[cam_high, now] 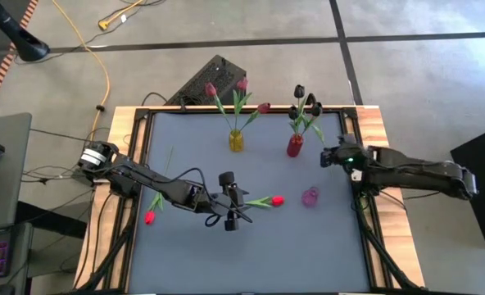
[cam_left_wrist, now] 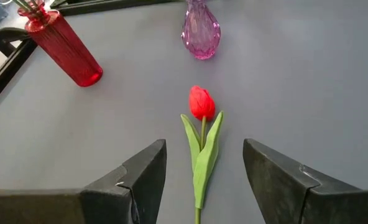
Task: Sort flowers into vase by color
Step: Put the right red flower into the purple vase
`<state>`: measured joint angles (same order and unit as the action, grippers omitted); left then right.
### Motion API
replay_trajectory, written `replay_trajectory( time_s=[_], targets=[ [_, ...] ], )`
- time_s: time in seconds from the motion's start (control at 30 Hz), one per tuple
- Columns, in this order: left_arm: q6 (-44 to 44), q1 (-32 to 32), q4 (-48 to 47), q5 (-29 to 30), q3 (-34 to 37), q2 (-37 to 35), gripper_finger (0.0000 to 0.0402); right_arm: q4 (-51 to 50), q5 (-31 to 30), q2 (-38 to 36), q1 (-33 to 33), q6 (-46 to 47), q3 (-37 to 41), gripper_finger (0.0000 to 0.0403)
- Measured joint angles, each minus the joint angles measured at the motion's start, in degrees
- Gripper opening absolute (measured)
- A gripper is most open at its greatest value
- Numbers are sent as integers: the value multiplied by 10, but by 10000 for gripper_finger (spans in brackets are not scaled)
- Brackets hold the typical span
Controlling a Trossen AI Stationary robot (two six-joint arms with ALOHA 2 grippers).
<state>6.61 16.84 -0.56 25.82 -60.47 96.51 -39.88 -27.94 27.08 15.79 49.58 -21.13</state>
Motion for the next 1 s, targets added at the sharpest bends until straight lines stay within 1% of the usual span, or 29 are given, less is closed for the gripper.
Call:
replay_trajectory(
  time_s=[0.13, 0.27, 0.47, 0.63, 0.73, 1.0],
  targets=[
    [-4, -1, 0, 0, 0, 0, 203, -13, 2, -71, 0, -24, -12, 17],
    [-9, -6, 0, 0, 0, 0, 203, -21, 10, -119, 0, -54, -42, 17],
    [-9, -16, 1, 0, 0, 0, 203, -14, 47, -157, -1, -105, -87, 17],
    [-9, -16, 4, 0, 0, 0, 203, -9, 51, -179, -13, -143, -114, 17],
    [-9, -16, 5, 0, 0, 0, 203, 26, 57, -193, -25, -173, -117, 17],
    [-9, -23, 5, 0, 0, 0, 203, 168, 131, -199, -78, -238, -113, 17]
  ],
)
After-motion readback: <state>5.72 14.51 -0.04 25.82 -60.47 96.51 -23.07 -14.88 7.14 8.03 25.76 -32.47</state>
